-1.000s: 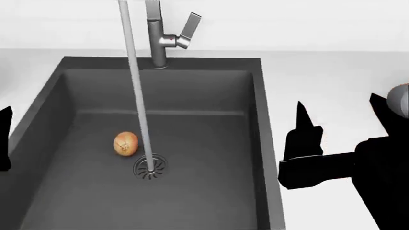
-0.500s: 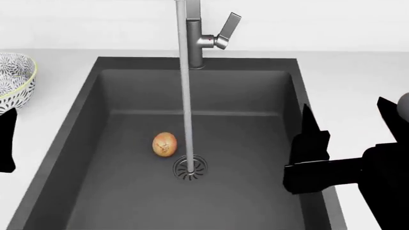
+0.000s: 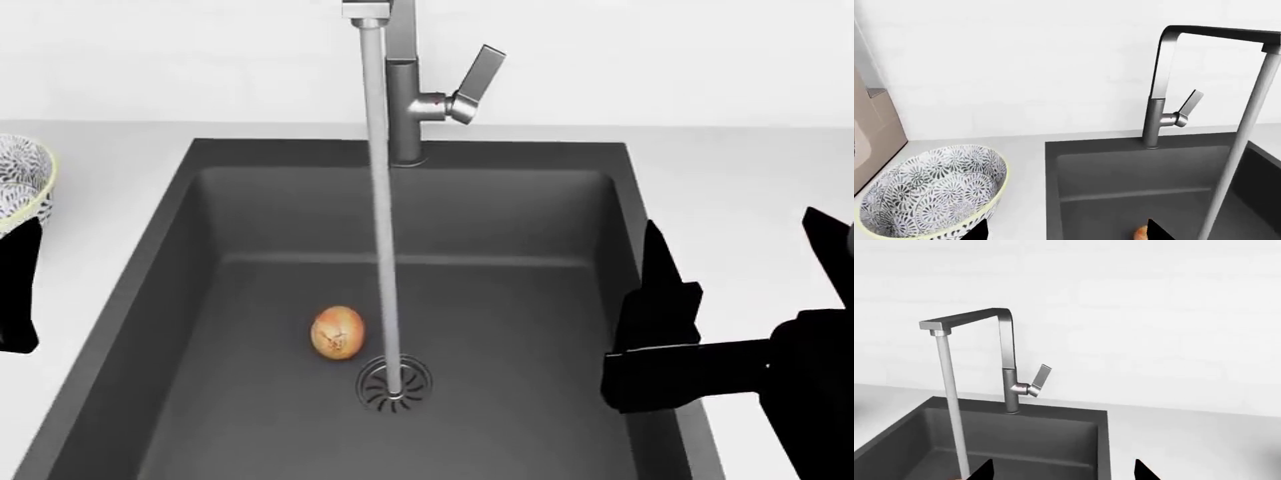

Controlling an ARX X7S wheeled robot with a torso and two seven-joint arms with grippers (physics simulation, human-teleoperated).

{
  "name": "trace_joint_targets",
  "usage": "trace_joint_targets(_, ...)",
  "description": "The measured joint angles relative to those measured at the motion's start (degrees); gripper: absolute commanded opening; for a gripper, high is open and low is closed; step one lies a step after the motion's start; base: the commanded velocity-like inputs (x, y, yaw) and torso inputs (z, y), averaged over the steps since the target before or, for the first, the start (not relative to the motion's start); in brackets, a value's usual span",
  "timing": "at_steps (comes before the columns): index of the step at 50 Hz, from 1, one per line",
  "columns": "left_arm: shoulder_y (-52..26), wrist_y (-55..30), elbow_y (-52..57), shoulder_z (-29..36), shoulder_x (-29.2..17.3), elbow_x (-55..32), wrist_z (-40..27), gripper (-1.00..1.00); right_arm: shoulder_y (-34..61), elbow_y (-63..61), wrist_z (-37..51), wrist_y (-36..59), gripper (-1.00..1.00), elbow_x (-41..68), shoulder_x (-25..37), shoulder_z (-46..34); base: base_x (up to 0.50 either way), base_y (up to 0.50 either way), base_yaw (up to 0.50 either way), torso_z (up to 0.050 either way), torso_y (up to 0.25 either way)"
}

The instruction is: Pick the broccolis and asparaguss from the sink and place them in one bowl. Place the onion in the other bowl. Then turn off the sink faucet.

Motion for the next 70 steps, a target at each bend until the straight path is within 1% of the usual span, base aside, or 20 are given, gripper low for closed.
trace_joint_targets(41,-0.1,-0.4,0.7,1.4,0.9,0.7,-0.2,1.00,-3.7,-0.4,-0.8,-2.0,1.00,-2.0,0.3,0.5,0.15,0.00,0.00,0.000,0.000)
trace_joint_targets(57,-1.6,-1.5,0.5,3.1,2.3,0.7,-0.1,1.00,-4.9,-0.4,-0.9,-2.8,1.00,-2.5,0.4,0.8,0.14,0.00,0.00,0.000,0.001)
trace_joint_targets(66,-6.7,-4.8,-1.7,7.7,7.0,1.8,0.3,1.00,-5.0,0.0,-1.0,-2.6,1.00,-2.3,-0.3,0.6,0.02,0.00,0.00,0.000,0.000)
trace_joint_targets(70,-9.4,-6.9,-3.6,10.5,9.9,2.2,0.7,1.00,-5.3,0.1,-1.0,-2.7,1.00,-2.1,-0.4,0.5,0.00,0.00,0.00,0.000,0.000)
